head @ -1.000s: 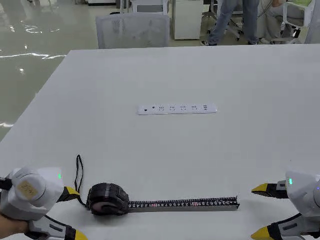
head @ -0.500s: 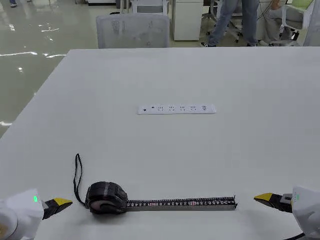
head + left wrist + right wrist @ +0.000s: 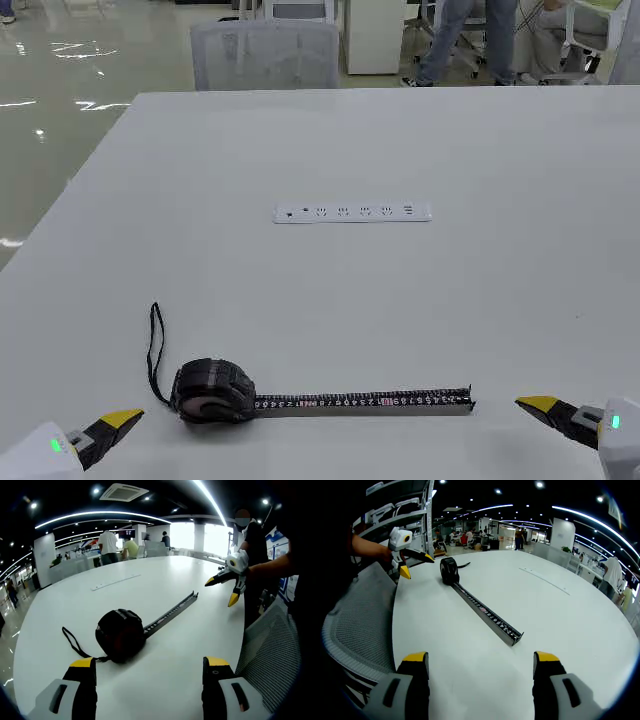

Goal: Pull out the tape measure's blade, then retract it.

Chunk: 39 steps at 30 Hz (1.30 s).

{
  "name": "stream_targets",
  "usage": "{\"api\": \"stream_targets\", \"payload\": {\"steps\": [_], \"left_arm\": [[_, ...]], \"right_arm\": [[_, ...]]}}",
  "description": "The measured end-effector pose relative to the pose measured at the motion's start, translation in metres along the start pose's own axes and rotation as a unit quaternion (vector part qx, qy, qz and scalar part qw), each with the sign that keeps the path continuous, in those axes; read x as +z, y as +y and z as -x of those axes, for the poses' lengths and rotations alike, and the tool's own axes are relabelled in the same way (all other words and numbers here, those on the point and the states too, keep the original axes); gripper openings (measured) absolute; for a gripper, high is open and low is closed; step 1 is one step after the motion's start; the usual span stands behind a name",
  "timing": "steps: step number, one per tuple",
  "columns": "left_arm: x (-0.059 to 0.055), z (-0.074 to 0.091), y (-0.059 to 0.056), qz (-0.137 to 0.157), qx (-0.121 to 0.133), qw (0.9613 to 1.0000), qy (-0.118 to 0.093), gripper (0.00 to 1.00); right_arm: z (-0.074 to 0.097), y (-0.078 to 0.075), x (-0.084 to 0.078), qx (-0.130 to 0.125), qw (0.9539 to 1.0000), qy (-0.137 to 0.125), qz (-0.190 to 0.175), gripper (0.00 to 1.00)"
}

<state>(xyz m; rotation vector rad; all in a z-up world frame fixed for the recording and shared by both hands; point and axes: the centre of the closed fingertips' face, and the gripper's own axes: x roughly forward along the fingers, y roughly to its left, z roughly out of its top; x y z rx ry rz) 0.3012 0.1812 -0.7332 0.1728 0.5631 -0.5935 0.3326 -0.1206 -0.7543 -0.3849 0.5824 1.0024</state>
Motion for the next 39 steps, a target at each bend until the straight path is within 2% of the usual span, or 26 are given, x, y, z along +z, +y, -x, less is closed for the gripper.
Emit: {"api": "stream_targets", "payload": {"steps": [2, 3, 4, 8, 11, 16, 22, 31, 39], "left_arm": [[0.001, 0.001, -0.001, 0.009, 0.009, 0.9999, -0.008, 0.87], [0.004, 0.002, -0.001, 0.024, 0.016, 0.9993, -0.022, 0.88], [0.005, 0.003, -0.002, 0.034, 0.018, 0.9989, -0.028, 0.89], [0.003, 0.006, -0.002, 0.048, 0.035, 0.9977, -0.034, 0.9], [0.003, 0.006, -0.001, 0.065, 0.044, 0.9961, -0.041, 0.93], [0.002, 0.006, -0.002, 0.07, 0.049, 0.9953, -0.045, 0.98], [0.008, 0.005, -0.007, 0.071, 0.05, 0.9947, -0.055, 1.0], [0.007, 0.001, -0.011, 0.07, 0.058, 0.9948, -0.046, 1.0], [0.011, 0.001, -0.015, 0.076, 0.069, 0.9933, -0.051, 1.0]], "right_arm": [[0.001, 0.002, 0.002, -0.005, 1.0, -0.004, -0.006, 0.89], [0.001, 0.004, 0.002, -0.006, 0.9999, -0.006, -0.01, 0.9], [0.001, 0.005, 0.002, -0.008, 0.9999, -0.008, -0.011, 0.9], [0.001, 0.008, 0.003, -0.028, 0.9991, -0.017, -0.026, 0.97], [0.001, 0.013, 0.004, -0.028, 0.9988, -0.018, -0.035, 0.99], [-0.002, 0.016, 0.011, -0.037, 0.9973, -0.035, -0.052, 1.0], [-0.004, 0.02, 0.019, -0.048, 0.9952, -0.05, -0.069, 1.0], [-0.004, 0.028, 0.014, -0.056, 0.9935, -0.049, -0.086, 1.0], [-0.005, 0.028, 0.017, -0.061, 0.9927, -0.054, -0.09, 1.0]]}}
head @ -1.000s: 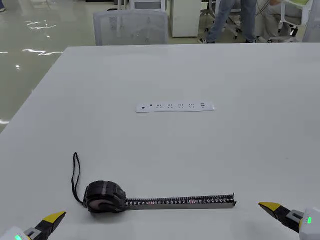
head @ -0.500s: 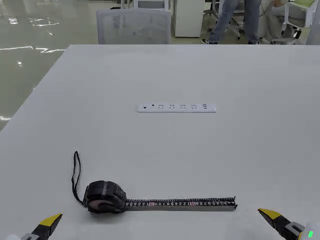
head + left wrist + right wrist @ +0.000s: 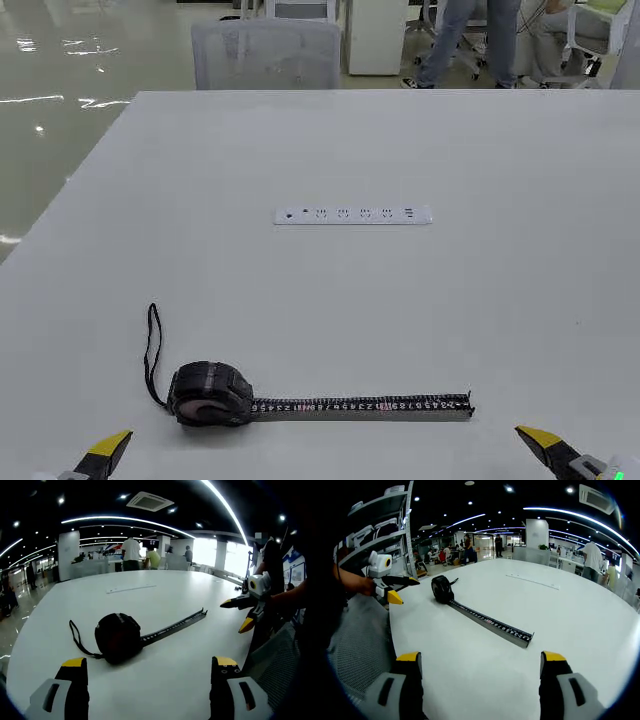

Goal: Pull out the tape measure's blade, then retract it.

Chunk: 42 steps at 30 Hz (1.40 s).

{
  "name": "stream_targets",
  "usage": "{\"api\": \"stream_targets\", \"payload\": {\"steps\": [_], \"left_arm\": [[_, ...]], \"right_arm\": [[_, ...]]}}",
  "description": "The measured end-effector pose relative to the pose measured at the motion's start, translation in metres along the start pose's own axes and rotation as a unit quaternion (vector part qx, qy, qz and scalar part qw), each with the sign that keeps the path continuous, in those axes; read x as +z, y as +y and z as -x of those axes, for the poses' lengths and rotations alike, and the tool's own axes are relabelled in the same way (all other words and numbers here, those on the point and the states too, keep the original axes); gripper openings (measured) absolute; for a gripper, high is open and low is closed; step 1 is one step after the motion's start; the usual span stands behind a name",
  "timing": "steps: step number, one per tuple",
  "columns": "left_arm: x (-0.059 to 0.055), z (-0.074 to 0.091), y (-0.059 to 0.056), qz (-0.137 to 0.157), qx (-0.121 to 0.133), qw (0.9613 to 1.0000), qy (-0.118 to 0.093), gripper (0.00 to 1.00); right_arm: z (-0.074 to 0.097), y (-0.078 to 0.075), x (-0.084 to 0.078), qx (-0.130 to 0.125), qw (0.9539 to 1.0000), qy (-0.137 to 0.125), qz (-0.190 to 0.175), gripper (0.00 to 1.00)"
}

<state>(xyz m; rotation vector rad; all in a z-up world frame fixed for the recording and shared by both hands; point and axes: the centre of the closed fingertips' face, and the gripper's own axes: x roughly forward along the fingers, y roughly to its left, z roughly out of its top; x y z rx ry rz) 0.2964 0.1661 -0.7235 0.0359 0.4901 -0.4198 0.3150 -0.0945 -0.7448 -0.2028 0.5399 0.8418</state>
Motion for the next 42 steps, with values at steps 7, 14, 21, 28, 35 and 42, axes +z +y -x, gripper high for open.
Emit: {"api": "stream_targets", "payload": {"steps": [7, 14, 21, 28, 35, 42], "left_arm": [[0.0, 0.001, -0.003, 0.007, 0.008, 0.9999, -0.004, 1.0], [0.001, -0.001, -0.004, 0.009, 0.022, 0.9997, -0.004, 1.0], [0.003, -0.004, 0.003, 0.028, 0.064, 0.9976, -0.006, 1.0], [0.006, -0.008, 0.009, 0.024, 0.098, 0.9949, -0.007, 1.0], [0.01, -0.014, 0.013, 0.038, 0.114, 0.9928, -0.007, 1.0], [0.011, -0.022, 0.019, 0.053, 0.129, 0.9902, -0.005, 1.0]], "right_arm": [[0.0, 0.001, -0.001, 0.0, 1.0, -0.001, -0.002, 1.0], [0.001, 0.002, -0.003, 0.004, 1.0, 0.001, 0.0, 0.99], [0.0, -0.001, -0.007, 0.024, 0.9996, -0.002, 0.012, 0.96], [-0.001, -0.008, -0.009, 0.045, 0.9985, -0.002, 0.033, 0.9], [-0.005, -0.019, -0.01, 0.06, 0.9968, -0.003, 0.053, 0.81], [-0.011, -0.033, -0.009, 0.069, 0.9947, 0.001, 0.076, 0.72]]}}
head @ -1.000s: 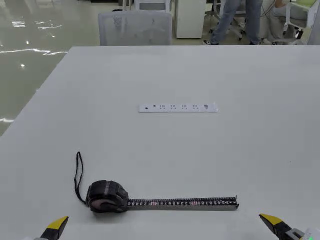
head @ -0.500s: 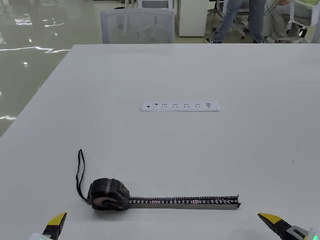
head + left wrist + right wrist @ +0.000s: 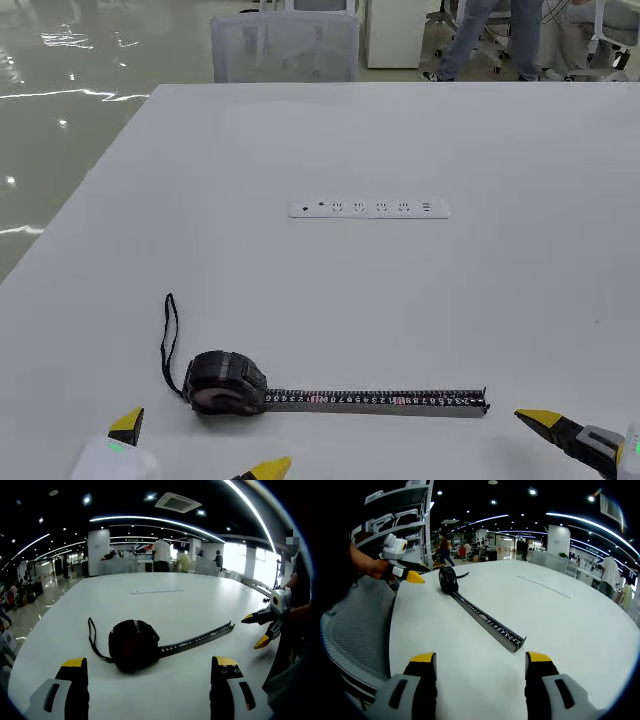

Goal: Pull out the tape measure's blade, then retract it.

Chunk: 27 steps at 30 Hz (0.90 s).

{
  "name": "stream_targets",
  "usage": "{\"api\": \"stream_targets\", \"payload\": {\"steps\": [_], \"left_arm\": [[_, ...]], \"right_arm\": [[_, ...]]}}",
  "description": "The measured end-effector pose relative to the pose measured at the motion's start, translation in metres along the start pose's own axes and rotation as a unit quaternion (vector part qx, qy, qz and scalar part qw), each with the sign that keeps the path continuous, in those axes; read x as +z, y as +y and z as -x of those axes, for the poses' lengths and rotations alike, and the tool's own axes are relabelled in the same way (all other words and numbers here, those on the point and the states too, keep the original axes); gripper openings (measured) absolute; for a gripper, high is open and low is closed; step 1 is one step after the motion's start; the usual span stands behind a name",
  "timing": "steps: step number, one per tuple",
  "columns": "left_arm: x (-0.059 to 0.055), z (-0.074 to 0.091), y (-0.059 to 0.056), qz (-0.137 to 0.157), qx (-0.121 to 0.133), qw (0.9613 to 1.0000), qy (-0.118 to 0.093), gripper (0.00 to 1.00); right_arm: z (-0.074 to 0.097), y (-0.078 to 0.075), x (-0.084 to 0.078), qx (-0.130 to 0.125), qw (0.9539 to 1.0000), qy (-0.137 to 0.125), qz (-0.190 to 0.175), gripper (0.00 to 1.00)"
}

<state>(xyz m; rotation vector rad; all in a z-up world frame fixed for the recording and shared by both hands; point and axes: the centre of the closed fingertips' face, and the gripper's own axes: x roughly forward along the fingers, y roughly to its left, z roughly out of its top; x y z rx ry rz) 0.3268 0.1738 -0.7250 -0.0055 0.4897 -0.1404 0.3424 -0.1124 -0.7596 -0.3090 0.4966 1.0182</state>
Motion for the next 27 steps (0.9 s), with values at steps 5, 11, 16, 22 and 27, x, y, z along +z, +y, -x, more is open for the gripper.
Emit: {"api": "stream_targets", "payload": {"steps": [5, 11, 16, 22, 27], "left_arm": [[0.001, -0.008, 0.005, 0.003, 0.016, 0.9998, 0.007, 0.99], [0.007, -0.016, 0.013, 0.004, 0.031, 0.9995, 0.005, 0.98], [0.008, -0.021, 0.016, 0.009, 0.036, 0.9993, 0.008, 0.97], [0.009, -0.037, 0.019, 0.02, 0.045, 0.9987, 0.014, 0.95], [0.011, -0.046, 0.02, 0.026, 0.049, 0.9983, 0.017, 0.94]], "right_arm": [[-0.003, -0.016, -0.003, 0.004, 0.9994, 0.013, 0.031, 0.62], [-0.005, -0.025, -0.005, 0.019, 0.9981, 0.023, 0.054, 0.56], [-0.006, -0.03, -0.006, 0.025, 0.9973, 0.03, 0.062, 0.53], [-0.01, -0.043, -0.006, 0.044, 0.994, 0.048, 0.088, 0.46], [-0.015, -0.047, -0.008, 0.061, 0.9909, 0.058, 0.105, 0.43]]}}
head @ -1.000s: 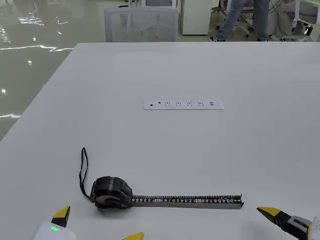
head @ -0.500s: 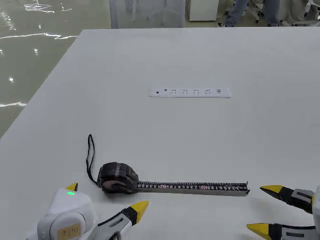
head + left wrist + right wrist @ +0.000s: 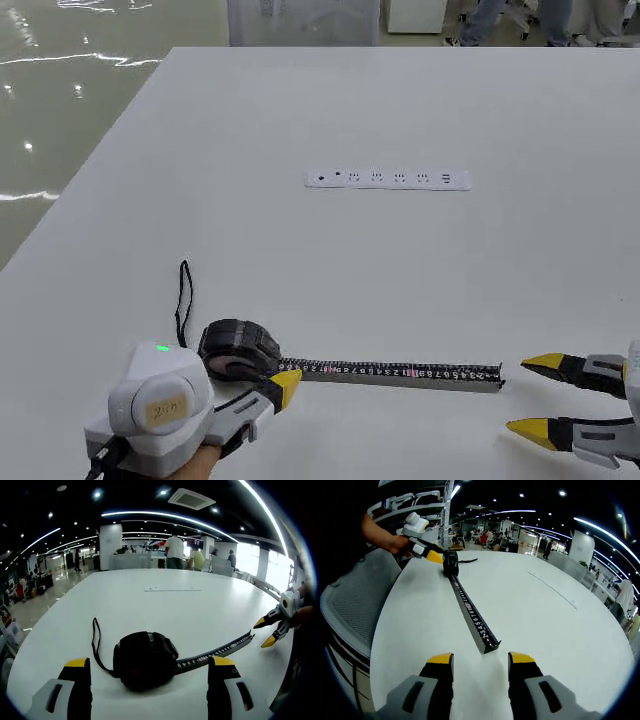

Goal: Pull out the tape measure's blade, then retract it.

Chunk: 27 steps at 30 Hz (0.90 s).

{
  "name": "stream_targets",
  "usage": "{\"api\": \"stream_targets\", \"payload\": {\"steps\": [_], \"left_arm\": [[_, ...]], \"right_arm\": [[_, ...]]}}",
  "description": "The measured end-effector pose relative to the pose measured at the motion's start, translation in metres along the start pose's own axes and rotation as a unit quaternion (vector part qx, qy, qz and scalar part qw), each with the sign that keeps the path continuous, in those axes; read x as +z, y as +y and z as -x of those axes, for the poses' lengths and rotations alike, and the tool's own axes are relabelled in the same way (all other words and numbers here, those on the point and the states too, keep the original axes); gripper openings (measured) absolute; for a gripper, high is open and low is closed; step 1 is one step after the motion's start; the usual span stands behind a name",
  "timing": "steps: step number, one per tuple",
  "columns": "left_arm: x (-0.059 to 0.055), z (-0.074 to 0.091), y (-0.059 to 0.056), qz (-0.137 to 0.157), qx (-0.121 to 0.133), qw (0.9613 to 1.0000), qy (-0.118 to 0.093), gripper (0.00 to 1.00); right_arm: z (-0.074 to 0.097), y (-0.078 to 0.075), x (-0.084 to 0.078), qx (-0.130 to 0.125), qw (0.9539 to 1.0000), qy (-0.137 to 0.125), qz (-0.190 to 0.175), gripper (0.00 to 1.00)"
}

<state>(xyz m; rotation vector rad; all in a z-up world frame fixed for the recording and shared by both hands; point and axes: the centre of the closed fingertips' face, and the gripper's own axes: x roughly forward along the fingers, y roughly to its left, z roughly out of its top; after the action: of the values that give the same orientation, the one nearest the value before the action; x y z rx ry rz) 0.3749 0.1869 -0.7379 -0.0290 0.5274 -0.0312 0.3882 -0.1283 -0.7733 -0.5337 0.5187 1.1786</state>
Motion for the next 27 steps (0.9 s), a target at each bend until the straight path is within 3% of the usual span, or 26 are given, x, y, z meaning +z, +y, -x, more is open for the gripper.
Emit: {"api": "stream_targets", "payload": {"steps": [9, 19, 27], "left_arm": [[0.005, -0.013, 0.002, 0.006, 0.006, 1.0, 0.005, 0.92], [0.0, -0.018, 0.003, 0.012, 0.012, 0.9997, 0.017, 0.89], [0.0, -0.021, 0.003, 0.016, 0.014, 0.9996, 0.02, 0.88]], "right_arm": [[-0.012, -0.006, 0.004, 0.035, 0.9992, 0.01, 0.017, 0.34], [-0.021, -0.006, 0.006, 0.067, 0.9966, 0.025, 0.04, 0.22], [-0.024, -0.006, 0.006, 0.074, 0.996, 0.027, 0.043, 0.14]]}}
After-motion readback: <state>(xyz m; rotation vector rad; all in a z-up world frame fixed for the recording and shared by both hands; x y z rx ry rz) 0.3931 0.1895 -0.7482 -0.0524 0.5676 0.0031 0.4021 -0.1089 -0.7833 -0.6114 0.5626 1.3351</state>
